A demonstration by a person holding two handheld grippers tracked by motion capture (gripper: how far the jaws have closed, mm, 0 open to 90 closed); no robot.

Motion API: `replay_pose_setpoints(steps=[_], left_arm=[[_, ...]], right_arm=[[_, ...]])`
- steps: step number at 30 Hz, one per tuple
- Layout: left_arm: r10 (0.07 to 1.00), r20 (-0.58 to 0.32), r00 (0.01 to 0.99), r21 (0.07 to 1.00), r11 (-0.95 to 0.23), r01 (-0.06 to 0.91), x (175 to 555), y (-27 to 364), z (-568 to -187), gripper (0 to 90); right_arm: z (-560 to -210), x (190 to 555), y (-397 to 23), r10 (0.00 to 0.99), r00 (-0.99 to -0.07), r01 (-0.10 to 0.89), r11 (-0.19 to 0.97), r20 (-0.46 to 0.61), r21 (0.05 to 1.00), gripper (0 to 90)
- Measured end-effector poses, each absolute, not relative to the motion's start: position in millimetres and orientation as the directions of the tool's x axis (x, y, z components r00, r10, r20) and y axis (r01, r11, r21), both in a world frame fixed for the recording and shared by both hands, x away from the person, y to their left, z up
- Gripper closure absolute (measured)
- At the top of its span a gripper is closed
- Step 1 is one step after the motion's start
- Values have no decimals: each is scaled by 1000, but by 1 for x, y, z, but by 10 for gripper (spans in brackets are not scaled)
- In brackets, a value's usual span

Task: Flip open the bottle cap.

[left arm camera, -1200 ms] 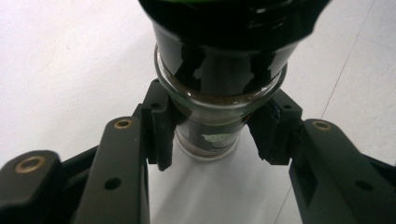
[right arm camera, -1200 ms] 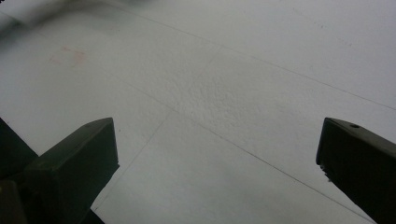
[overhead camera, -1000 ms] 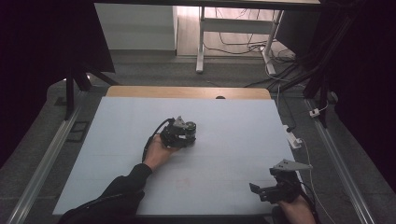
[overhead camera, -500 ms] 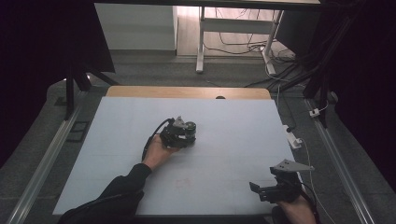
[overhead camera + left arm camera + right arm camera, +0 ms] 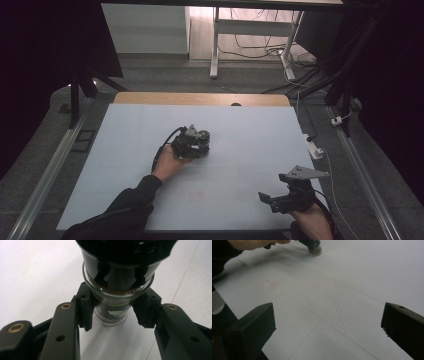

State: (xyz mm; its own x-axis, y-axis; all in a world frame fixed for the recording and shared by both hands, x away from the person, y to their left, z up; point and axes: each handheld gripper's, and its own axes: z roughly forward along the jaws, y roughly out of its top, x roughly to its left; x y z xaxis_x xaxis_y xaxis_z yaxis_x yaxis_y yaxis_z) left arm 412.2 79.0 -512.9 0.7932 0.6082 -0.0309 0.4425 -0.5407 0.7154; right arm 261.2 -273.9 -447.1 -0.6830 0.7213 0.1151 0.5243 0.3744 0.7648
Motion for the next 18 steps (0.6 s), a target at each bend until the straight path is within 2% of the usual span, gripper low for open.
replay_pose_setpoints(steps=[10, 18], left_arm=[[609, -30, 792, 713, -543, 444, 412, 79, -513, 537], [609, -30, 793, 712, -543, 445, 412, 79, -513, 537]], right_arm=[[-441, 272, -251, 672, -731, 489, 395, 118, 778, 0], [-438, 288, -238, 660, -738, 474, 359, 141, 804, 0]])
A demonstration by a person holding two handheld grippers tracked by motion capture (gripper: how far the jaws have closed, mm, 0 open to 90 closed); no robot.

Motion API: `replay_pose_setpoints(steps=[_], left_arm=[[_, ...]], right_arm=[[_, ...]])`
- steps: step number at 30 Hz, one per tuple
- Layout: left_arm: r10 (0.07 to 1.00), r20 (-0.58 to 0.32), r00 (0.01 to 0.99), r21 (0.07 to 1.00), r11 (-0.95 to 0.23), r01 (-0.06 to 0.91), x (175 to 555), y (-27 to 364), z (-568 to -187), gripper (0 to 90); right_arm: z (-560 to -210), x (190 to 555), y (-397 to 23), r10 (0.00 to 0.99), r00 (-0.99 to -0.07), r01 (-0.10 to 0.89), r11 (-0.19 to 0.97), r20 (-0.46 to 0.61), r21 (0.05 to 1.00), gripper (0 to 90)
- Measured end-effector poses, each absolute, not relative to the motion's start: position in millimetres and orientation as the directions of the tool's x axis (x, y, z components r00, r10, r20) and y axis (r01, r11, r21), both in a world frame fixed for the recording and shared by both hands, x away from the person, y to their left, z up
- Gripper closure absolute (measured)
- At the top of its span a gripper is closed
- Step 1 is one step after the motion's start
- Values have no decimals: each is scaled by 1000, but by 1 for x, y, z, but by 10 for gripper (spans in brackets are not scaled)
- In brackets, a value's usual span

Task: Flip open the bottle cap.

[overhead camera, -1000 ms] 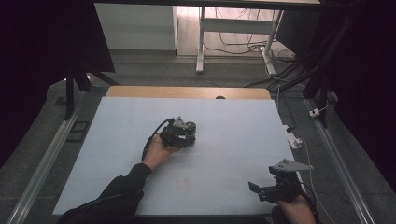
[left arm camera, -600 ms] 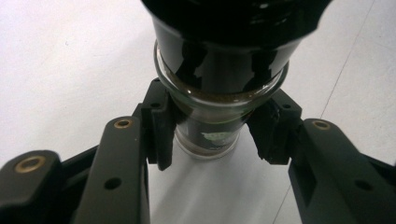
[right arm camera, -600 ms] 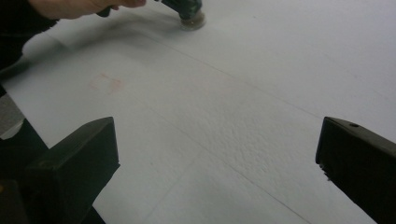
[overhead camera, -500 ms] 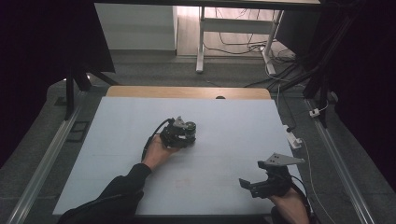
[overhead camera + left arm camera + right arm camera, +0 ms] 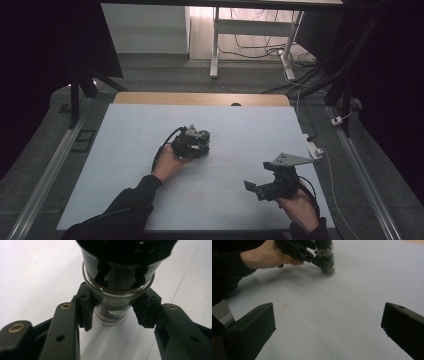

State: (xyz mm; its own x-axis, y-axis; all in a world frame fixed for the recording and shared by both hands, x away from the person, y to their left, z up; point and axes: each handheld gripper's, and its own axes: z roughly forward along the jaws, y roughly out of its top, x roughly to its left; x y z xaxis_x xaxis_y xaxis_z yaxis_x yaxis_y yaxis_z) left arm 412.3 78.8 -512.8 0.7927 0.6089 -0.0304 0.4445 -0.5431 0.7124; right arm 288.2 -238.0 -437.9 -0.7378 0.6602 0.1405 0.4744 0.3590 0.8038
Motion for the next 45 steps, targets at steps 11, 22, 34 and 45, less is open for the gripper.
replay_pose_setpoints(steps=[11, 22, 34, 45], left_arm=[[608, -31, 794, 713, -543, 444, 412, 79, -513, 537], [607, -30, 794, 710, -546, 445, 413, 79, -513, 537], [607, -29, 794, 708, -549, 445, 413, 79, -513, 537], [606, -28, 795, 705, -551, 446, 413, 78, -512, 537]], right_arm=[[-438, 311, -214, 645, -746, 494, 371, 165, 786, 0], [-437, 331, -186, 635, -763, 468, 409, 124, 784, 0], [-436, 355, -165, 632, -765, 476, 423, 125, 771, 0], [-440, 376, -142, 637, -766, 464, 455, 86, 760, 0]])
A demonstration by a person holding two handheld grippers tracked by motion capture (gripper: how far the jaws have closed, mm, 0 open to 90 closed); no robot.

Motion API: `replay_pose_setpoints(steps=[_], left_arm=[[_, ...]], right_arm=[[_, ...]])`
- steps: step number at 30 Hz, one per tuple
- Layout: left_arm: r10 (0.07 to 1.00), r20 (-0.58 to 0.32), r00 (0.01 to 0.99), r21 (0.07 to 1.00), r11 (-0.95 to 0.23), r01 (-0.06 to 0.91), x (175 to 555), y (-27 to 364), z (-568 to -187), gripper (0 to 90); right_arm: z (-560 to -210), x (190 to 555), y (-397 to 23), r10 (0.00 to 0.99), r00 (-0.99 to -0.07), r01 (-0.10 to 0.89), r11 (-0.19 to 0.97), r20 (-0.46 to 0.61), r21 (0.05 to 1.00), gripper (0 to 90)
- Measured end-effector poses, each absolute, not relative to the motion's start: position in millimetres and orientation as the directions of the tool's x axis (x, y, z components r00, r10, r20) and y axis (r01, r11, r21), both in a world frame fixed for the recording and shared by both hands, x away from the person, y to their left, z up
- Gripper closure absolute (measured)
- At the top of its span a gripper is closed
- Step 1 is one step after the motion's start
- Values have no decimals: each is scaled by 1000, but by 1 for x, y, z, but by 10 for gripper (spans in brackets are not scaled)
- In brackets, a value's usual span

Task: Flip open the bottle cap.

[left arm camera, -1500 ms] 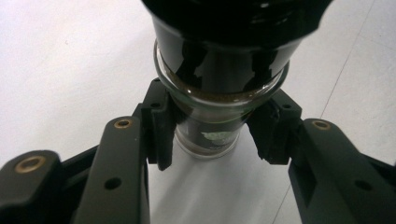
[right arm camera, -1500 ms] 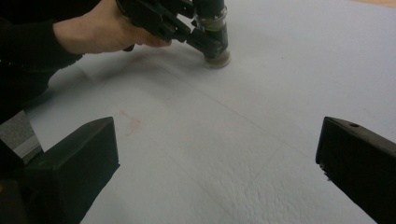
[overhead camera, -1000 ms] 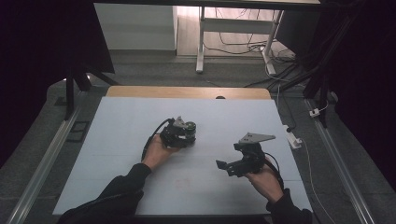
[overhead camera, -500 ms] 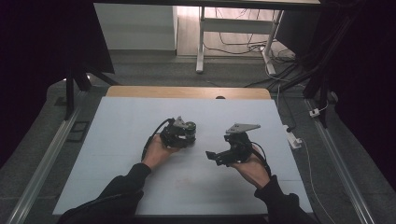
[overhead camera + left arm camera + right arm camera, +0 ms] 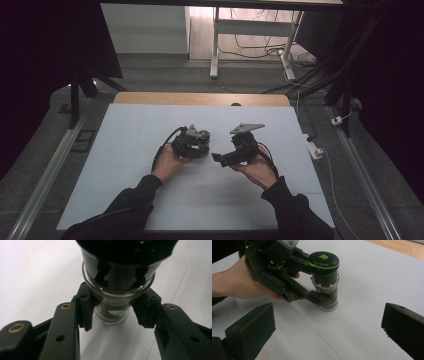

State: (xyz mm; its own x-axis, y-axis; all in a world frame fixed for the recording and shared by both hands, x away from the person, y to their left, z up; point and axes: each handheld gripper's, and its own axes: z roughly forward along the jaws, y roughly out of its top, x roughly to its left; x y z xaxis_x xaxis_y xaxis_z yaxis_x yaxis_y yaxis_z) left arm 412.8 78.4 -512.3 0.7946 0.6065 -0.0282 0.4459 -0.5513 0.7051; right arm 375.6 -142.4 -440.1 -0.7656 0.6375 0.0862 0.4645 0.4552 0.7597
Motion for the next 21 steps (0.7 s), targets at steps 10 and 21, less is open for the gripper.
replay_pose_setpoints(steps=[10, 21], left_arm=[[607, -28, 794, 704, -552, 447, 413, 78, -512, 537], [607, -27, 794, 704, -553, 447, 413, 78, -512, 537]], right_arm=[[-448, 389, -132, 629, -776, 444, 487, 51, 752, 119], [-450, 398, -126, 579, -811, 432, 505, 77, 748, 665]])
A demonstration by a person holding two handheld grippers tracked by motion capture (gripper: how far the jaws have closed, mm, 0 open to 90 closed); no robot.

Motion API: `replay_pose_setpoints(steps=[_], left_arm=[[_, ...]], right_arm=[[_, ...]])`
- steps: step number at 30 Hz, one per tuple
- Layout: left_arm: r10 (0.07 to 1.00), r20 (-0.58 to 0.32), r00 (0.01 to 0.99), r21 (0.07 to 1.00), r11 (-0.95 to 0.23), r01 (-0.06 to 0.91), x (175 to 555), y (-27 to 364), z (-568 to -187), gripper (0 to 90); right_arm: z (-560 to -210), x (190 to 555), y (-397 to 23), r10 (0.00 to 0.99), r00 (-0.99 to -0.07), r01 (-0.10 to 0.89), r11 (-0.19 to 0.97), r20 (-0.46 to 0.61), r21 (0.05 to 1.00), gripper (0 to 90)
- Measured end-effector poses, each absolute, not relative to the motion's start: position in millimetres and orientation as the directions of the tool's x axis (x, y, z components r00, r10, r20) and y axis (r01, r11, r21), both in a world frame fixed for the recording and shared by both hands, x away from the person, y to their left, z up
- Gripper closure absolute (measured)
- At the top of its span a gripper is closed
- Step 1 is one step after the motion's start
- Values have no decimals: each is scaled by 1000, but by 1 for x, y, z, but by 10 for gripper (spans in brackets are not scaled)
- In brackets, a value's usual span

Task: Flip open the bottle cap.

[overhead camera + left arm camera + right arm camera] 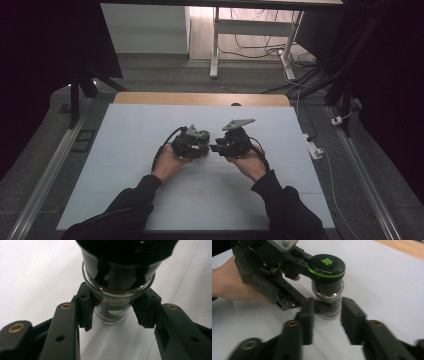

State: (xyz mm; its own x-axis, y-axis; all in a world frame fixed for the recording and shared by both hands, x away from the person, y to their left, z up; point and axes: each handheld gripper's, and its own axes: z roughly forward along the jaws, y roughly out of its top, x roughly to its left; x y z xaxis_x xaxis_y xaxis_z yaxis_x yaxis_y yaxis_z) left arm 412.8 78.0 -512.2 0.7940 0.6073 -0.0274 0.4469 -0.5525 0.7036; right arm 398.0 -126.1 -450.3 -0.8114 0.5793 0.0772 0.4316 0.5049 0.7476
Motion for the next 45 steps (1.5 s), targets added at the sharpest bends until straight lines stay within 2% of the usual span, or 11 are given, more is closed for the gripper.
replay_pose_setpoints(steps=[1, 2, 6, 19, 45], left_arm=[[607, -27, 794, 703, -553, 447, 413, 78, -512, 537], [608, -27, 794, 704, -552, 447, 413, 78, -512, 537], [609, -27, 793, 703, -552, 448, 413, 78, -512, 537], [614, -29, 789, 703, -548, 453, 412, 77, -512, 537], [615, -18, 788, 700, -556, 449, 411, 77, -512, 538]], right_arm=[[-452, 399, -124, 568, -818, 432, 505, 90, 748, 749], [-452, 399, -124, 568, -818, 432, 505, 90, 748, 749], [-455, 401, -118, 547, -830, 432, 513, 106, 741, 889], [-463, 407, -106, 539, -837, 428, 534, 96, 729, 897], [-448, 406, -106, 539, -836, 413, 493, 104, 766, 897]])
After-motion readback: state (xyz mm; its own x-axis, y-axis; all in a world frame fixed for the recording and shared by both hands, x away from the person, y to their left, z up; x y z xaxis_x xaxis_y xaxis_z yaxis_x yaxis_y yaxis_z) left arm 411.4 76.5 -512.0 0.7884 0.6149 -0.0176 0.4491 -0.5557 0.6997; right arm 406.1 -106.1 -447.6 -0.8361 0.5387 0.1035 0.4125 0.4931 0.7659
